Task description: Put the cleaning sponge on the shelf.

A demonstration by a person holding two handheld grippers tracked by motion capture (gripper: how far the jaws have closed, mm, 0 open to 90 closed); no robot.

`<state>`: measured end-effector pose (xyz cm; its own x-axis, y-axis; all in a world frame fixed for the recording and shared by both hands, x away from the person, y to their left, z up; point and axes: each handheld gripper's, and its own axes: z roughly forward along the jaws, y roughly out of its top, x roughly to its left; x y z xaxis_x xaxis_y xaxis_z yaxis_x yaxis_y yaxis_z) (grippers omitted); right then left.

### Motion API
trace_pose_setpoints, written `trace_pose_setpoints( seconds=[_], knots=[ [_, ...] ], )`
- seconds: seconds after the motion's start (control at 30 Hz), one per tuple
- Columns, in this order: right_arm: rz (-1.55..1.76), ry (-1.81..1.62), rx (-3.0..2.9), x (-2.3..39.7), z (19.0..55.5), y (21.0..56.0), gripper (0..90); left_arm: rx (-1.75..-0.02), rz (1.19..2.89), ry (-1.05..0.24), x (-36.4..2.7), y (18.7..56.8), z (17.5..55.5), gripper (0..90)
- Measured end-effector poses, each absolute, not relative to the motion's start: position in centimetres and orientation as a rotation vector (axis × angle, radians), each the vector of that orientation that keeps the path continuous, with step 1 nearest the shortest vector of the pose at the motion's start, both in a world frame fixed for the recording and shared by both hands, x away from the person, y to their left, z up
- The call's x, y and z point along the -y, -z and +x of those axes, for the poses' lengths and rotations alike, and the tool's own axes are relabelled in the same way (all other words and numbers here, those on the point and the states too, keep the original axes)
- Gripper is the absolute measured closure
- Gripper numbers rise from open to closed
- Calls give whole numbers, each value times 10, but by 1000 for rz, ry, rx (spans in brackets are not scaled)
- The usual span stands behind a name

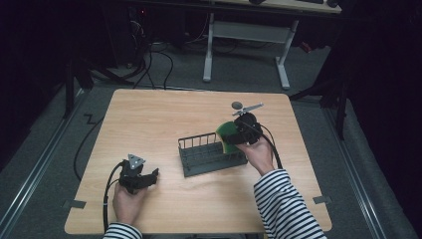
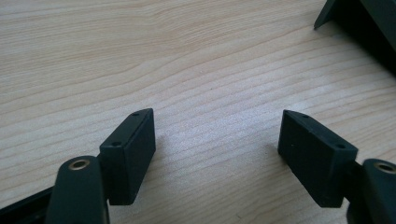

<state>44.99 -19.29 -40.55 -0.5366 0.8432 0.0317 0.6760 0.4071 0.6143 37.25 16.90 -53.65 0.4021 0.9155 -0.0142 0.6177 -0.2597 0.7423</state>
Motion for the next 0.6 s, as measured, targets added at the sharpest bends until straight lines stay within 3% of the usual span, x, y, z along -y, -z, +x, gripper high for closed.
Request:
trace_pose_setpoints(
  seconds=[0.6],
  knots=[
    [1305, -797, -2408, 188, 448, 412, 280, -1305, 1983, -563, -169, 536, 372, 281]
  ],
)
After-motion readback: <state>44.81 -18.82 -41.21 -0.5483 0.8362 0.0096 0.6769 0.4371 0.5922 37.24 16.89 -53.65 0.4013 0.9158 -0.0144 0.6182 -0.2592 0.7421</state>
